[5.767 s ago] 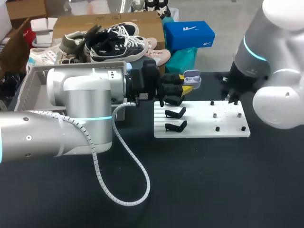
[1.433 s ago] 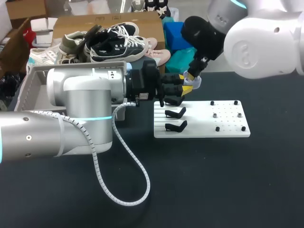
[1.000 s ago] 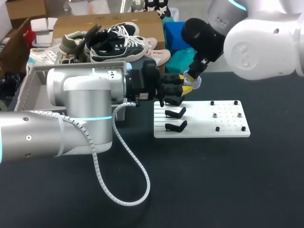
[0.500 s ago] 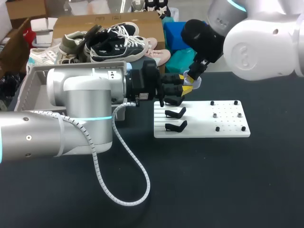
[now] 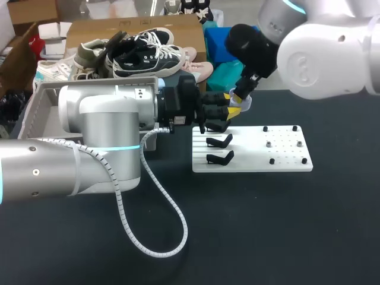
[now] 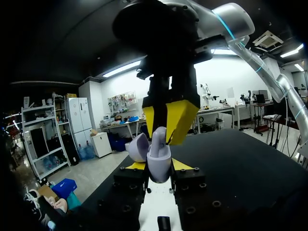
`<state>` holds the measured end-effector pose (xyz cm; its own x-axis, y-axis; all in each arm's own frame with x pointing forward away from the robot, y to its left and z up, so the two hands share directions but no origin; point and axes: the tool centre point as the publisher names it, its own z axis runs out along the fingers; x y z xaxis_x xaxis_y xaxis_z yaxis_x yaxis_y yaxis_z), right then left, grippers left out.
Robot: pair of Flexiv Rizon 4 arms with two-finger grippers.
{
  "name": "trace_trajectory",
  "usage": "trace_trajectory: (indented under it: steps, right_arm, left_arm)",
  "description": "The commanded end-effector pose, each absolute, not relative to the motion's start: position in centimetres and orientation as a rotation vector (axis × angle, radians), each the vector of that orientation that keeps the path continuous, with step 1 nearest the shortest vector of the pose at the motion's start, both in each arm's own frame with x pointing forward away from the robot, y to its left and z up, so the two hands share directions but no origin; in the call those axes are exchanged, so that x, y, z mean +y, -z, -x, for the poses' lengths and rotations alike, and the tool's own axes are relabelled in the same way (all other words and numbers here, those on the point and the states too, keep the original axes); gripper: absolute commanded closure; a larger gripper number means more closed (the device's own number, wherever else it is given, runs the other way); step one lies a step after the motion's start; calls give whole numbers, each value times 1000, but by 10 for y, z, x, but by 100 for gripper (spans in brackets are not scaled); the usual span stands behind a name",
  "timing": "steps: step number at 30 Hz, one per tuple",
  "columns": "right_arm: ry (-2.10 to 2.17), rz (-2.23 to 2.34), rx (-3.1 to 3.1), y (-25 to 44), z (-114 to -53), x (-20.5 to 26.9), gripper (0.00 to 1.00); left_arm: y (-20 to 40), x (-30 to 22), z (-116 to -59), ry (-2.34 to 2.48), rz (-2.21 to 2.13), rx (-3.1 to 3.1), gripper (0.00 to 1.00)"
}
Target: Pick up each earbud case from the left stands, insert the matching earbuds, close the lid, and place the case in the box.
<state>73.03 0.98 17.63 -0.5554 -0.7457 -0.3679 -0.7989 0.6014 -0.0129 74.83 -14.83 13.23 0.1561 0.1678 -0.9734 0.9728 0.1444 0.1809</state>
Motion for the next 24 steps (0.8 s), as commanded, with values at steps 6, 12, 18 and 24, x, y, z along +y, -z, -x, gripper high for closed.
trace_trajectory:
  steps: [6,12,18,24]
  right_arm:
    - [-221,1258,2505,-174,-732,10,100]
    - [-220,1259,2511,-173,-731,9,100]
    - [-228,1261,2510,-172,-731,9,69]
    - [-231,1265,2505,-174,-731,9,62]
  left_arm:
    - [-132,-149,-747,884,-1270,1263,100]
    - [-132,-149,-747,884,-1270,1263,100]
    - [-132,-149,-747,884,-1270,1263,100]
    - [-132,-149,-747,884,-1270,1263,100]
